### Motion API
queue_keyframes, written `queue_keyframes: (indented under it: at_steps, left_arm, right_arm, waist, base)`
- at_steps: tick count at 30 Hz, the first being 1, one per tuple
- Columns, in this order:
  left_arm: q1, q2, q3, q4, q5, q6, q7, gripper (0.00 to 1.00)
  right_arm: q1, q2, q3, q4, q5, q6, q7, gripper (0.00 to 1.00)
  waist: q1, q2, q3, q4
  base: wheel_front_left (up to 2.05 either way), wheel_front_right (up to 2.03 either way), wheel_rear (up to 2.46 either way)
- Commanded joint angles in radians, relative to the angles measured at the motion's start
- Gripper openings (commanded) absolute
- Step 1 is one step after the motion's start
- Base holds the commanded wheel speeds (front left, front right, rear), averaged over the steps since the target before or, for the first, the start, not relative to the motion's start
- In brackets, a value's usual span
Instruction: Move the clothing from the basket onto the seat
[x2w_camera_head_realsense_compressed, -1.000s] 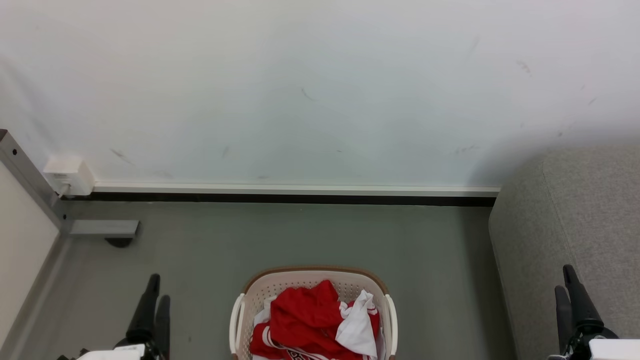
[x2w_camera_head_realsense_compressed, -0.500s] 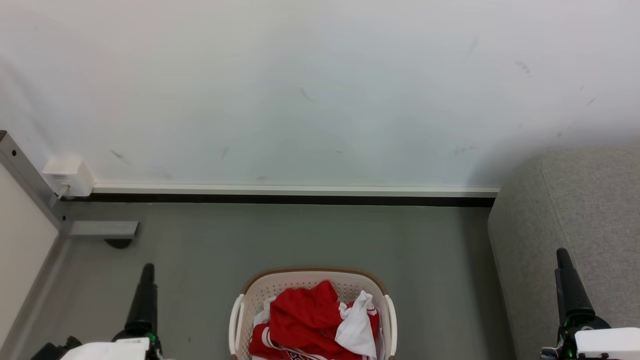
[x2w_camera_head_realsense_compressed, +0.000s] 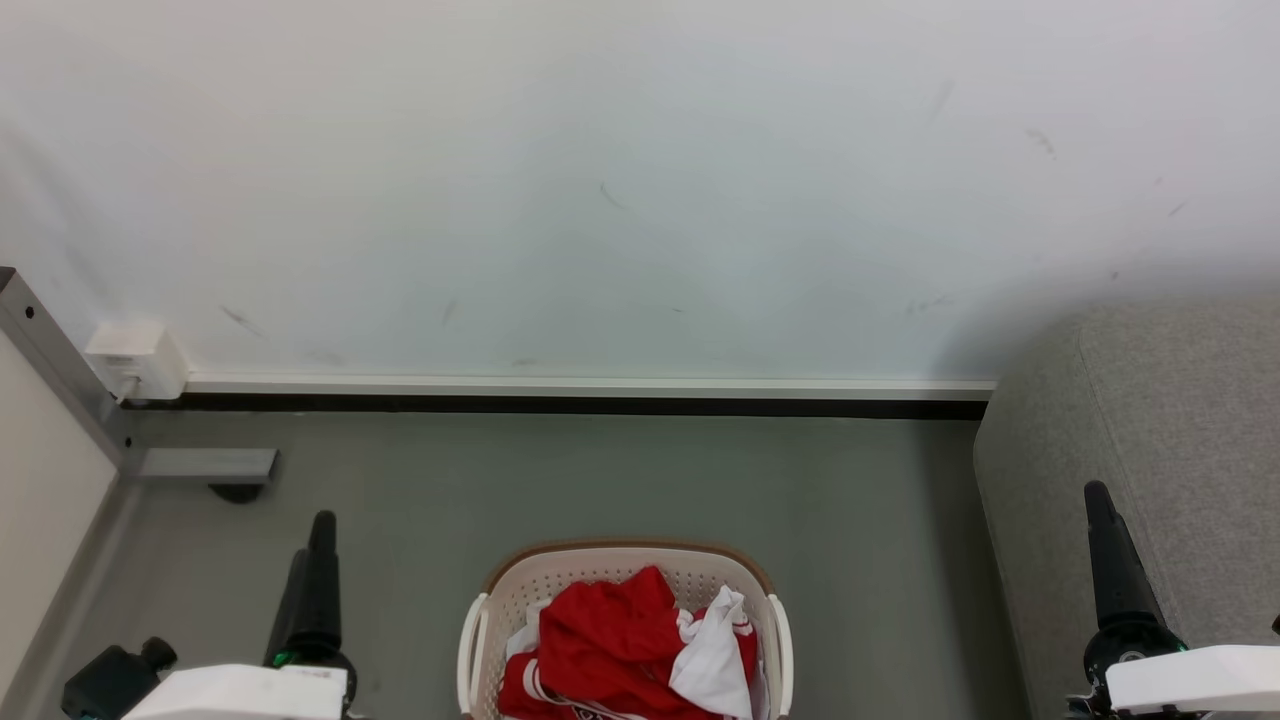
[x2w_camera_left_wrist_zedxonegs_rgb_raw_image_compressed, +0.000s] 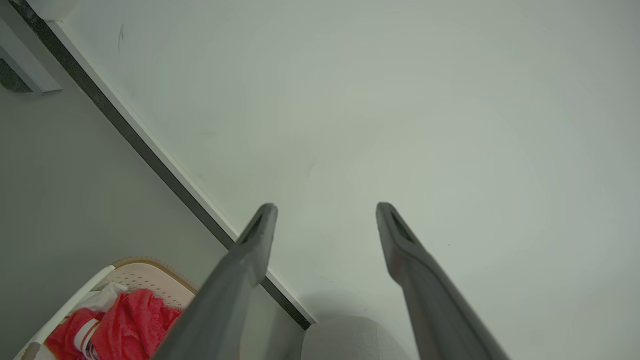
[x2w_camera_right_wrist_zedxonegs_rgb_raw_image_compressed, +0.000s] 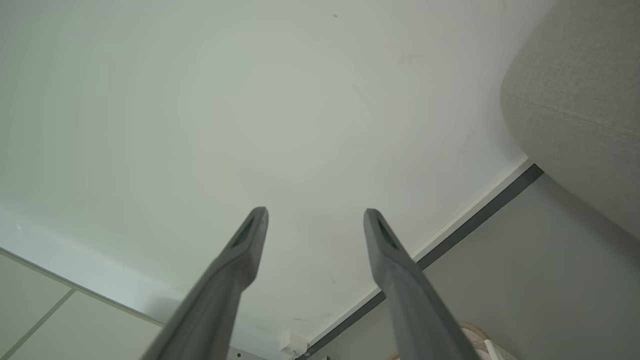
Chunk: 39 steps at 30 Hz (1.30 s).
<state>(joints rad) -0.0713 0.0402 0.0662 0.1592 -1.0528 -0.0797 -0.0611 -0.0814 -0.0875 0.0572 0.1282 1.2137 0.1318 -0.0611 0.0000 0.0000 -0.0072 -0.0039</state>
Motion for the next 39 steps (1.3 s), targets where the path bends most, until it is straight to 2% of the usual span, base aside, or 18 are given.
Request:
queue_keyframes:
  at_steps: [1, 18, 26, 39]
  left_arm:
    - [0.0, 0.007, -0.003, -0.021, 0.048, 0.007, -0.01, 1.0]
    - [0.01, 0.009, -0.05, -0.041, 0.366, 0.059, -0.062, 1.0]
    - [0.01, 0.009, -0.07, -0.03, 0.503, 0.077, -0.083, 1.0]
    - [0.011, 0.013, -0.091, -0.006, 0.672, 0.094, -0.116, 1.0]
  right_arm:
    - [-0.029, -0.015, 0.008, -0.02, -0.044, -0.001, -0.01, 1.0]
    - [-0.027, -0.043, 0.058, -0.035, -0.322, -0.001, -0.06, 1.0]
    - [-0.025, -0.054, 0.06, 0.003, -0.476, -0.001, -0.083, 1.0]
    - [-0.025, -0.038, 0.073, -0.006, -0.615, -0.001, -0.116, 1.0]
  waist:
    - [0.0, 0.0, -0.001, 0.001]
    - [0.0, 0.0, -0.008, 0.007]
    - [0.0, 0.0, -0.011, 0.009]
    - [0.0, 0.0, -0.022, 0.009]
  base:
    - [0.0, 0.0, 0.0]
    - [0.0, 0.0, 0.0]
    - [0.0, 0.0, 0.0]
    - [0.0, 0.0, 0.0]
